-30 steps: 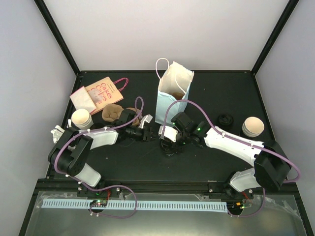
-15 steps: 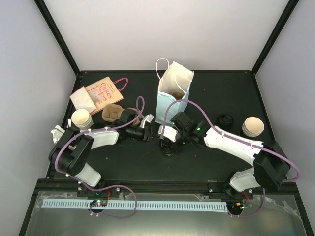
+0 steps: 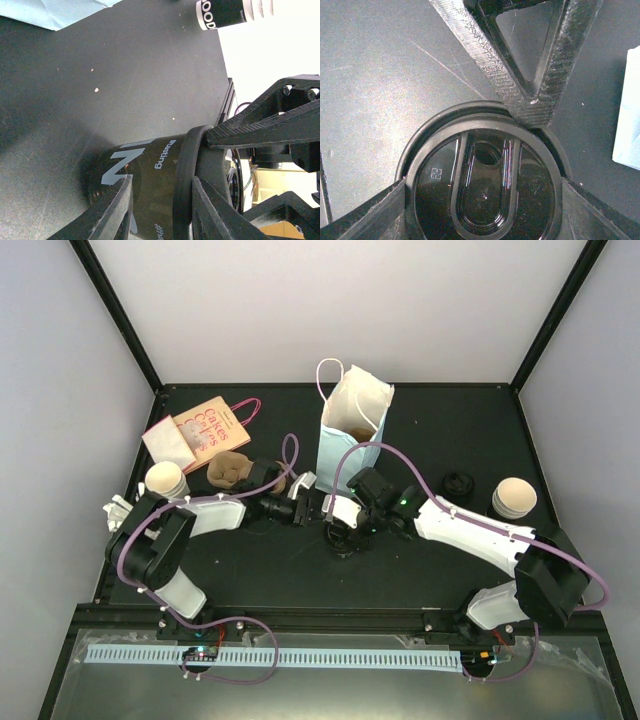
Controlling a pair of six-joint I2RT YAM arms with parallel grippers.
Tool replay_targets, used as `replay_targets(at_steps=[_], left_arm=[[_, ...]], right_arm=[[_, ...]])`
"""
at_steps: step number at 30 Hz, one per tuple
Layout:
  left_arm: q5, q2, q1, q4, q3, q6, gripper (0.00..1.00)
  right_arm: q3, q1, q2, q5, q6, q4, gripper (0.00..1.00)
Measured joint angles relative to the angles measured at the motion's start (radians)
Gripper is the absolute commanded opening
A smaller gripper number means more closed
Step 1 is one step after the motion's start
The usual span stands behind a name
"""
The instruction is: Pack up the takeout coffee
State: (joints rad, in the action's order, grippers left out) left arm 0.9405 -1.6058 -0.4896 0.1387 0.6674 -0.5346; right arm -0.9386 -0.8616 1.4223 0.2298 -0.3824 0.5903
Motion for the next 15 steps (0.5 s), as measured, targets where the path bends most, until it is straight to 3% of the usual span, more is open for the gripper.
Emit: replay_targets(at_steps=[15], left_arm=[[-0.004, -0.034, -0.008, -0.024, 0.03, 0.026, 0.31]], right_arm=[[-0.01, 0.007, 0.01, 0.0, 0.029, 0.006, 0.74]])
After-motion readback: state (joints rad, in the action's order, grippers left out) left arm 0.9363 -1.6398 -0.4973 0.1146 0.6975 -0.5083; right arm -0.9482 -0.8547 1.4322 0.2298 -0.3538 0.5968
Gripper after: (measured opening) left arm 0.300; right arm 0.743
